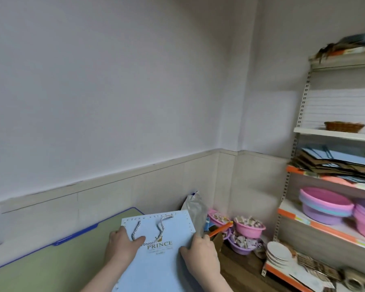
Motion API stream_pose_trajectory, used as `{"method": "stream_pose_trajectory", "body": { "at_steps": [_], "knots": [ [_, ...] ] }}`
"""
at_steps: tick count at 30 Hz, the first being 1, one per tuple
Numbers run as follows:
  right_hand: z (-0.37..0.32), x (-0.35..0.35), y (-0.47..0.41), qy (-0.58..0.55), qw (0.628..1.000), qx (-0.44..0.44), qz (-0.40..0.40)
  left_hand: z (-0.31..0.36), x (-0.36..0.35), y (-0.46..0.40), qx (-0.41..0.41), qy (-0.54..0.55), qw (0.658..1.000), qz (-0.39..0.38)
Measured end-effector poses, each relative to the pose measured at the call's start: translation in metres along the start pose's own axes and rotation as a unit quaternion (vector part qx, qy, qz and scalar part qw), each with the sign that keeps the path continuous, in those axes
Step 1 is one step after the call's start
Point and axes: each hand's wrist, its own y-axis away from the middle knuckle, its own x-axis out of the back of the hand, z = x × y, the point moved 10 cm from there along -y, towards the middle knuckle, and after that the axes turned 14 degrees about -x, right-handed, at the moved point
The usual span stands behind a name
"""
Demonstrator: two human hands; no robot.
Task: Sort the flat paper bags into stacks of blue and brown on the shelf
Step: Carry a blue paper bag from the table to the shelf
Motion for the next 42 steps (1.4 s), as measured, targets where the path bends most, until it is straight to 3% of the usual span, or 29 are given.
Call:
{"method": "stream_pose_trajectory", "body": {
  "at_steps": [13, 24, 34, 42],
  "knots": [
    [0.249, 0.132, -0.087, -0.047, 0.987, -0.143, 0.06, 0.223, -0.235, -0.007, -0.116, 0.043, 0.987, -0.106],
    [0.452, 0.264, -0.14, -0.017, 0.962, -0.237, 0.133, 0.428, -0.416, 0.029, -0.182, 0.073, 0.965, -0.174],
    [0.577, 0.319, -0.176, -0.079, 0.927, -0.308, 0.197, 0.547, -0.544, 0.055, -0.256, 0.089, 0.929, -0.252],
    [0.651, 0.369, -0.25, -0.075, 0.899, -0.351, 0.252, 0.642, -0.657, 0.027, -0.304, 0.123, 0.898, -0.295]
  ]
}}
